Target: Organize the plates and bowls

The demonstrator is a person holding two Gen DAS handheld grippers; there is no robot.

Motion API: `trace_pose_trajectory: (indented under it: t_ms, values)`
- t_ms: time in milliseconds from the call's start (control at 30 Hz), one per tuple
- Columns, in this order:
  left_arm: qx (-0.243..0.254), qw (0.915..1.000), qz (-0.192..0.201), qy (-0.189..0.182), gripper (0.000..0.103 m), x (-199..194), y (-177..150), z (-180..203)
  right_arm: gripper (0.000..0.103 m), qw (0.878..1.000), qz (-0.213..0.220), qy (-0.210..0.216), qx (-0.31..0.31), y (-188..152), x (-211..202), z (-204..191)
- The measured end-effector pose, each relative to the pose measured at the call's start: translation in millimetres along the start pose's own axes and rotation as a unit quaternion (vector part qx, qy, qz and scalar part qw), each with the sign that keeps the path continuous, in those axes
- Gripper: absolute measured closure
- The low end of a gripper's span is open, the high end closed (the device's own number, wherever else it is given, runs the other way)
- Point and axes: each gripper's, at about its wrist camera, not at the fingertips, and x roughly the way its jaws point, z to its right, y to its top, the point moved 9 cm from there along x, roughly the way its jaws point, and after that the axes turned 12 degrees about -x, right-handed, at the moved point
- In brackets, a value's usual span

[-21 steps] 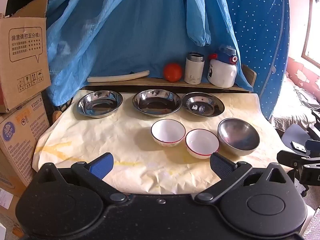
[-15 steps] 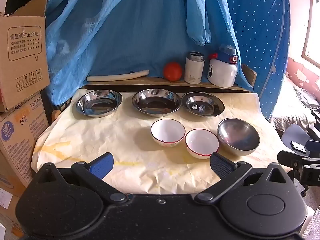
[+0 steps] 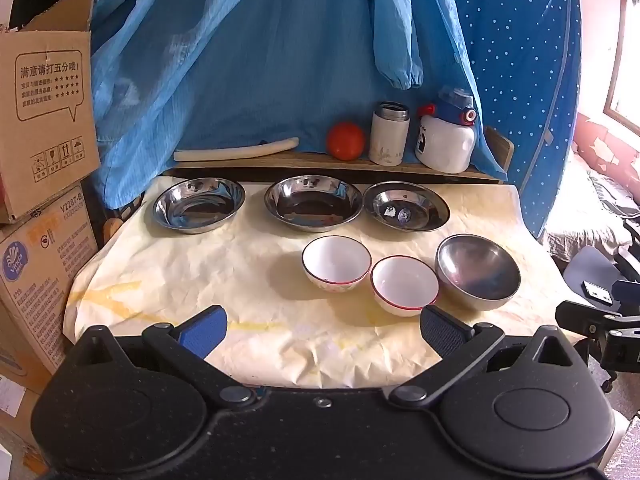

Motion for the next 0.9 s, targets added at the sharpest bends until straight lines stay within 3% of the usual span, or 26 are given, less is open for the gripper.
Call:
trace_pose_trajectory:
  t_ms: [900]
  values:
    - [0.002, 1.0, 0.001, 0.001, 0.001, -2.4, 0.6, 1.6, 0.0, 1.0, 0.001, 0.001, 0.0, -1.3, -0.1, -0.2]
